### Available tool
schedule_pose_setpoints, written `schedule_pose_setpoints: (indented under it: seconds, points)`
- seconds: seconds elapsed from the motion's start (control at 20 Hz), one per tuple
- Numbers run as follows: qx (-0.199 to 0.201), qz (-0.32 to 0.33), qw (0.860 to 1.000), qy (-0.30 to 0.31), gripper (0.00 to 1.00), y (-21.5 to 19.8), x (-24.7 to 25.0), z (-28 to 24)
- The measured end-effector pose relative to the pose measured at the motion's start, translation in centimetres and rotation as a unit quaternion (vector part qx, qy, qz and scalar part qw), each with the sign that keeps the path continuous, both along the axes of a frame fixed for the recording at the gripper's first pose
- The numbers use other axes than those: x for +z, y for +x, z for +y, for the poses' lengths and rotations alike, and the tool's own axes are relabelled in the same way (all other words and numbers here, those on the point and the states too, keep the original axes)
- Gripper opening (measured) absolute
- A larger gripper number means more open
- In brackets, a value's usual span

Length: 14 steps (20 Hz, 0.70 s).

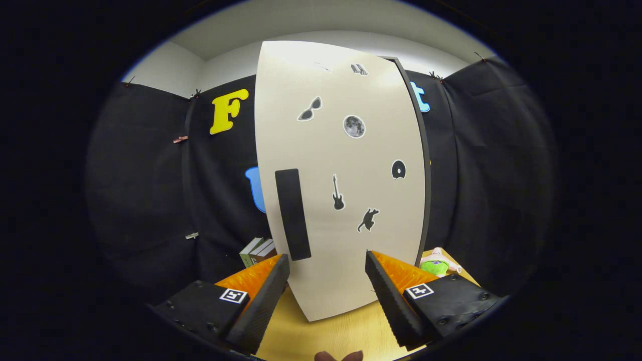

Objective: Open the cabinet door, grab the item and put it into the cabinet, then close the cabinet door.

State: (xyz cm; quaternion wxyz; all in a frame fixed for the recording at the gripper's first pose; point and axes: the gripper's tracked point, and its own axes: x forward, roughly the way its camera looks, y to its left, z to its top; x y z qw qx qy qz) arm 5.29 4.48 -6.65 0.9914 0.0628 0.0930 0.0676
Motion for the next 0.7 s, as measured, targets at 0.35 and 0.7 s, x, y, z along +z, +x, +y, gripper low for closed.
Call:
schedule_pose_setpoints:
  seconds: [0.35,0.7]
  points:
    - [-0.007,-0.004,1.000,0.003,0.98,-0.03,0.05,-1.01]
    - [-0.005,-0.004,1.000,0.000,0.98,-0.28,0.00,-1.26]
